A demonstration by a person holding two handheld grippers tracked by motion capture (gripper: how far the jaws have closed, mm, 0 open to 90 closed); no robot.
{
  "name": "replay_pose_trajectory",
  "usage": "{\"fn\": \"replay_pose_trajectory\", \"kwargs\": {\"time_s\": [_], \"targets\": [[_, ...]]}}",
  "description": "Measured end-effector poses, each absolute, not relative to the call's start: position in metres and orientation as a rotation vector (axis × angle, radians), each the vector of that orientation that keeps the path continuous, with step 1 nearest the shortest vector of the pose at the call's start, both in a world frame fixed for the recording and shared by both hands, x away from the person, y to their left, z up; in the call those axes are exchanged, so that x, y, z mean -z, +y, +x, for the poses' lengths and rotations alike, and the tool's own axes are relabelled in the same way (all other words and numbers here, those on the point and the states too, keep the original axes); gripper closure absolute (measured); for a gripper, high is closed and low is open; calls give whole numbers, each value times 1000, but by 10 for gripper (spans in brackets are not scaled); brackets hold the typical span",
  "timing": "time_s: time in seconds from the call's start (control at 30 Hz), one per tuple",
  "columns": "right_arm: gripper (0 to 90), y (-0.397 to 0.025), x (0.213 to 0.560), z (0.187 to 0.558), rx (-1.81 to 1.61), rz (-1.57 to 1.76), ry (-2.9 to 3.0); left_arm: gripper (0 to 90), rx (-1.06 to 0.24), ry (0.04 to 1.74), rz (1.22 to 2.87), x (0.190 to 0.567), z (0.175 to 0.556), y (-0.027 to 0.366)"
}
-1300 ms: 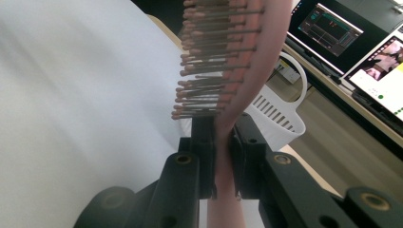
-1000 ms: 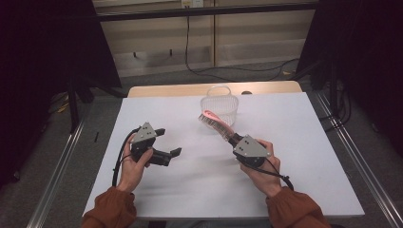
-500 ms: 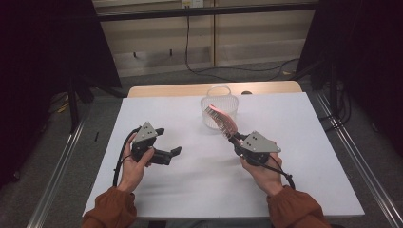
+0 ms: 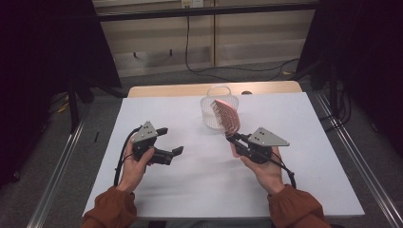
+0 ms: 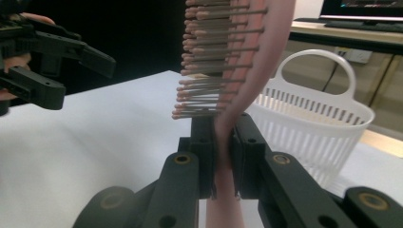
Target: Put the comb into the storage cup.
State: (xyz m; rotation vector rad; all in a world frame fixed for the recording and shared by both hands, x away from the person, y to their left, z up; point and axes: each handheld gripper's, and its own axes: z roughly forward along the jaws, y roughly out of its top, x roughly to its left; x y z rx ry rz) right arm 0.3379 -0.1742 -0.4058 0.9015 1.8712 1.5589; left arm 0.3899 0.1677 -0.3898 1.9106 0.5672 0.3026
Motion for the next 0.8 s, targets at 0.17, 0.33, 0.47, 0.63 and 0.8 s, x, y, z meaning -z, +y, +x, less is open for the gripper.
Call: {"fn": "replay_pose_trajectory", "kwargs": {"time_s": [0.17,0.33,0.47,0.63,0.8], "targets": [[815,-173,405,338,-1636,881,1879,62,-330,534,1855,384,391,164],[815,-173,406,341,-1668,878,1899,56,-266,492,1836,376,393,153],[816,-175,406,342,-1711,861,1907,40,-265,482,1816,370,394,143],[815,-174,406,343,-1753,834,1932,24,-234,430,1794,364,395,131],[816,-173,406,342,-1761,822,1955,38,-223,391,1798,359,397,120]]}}
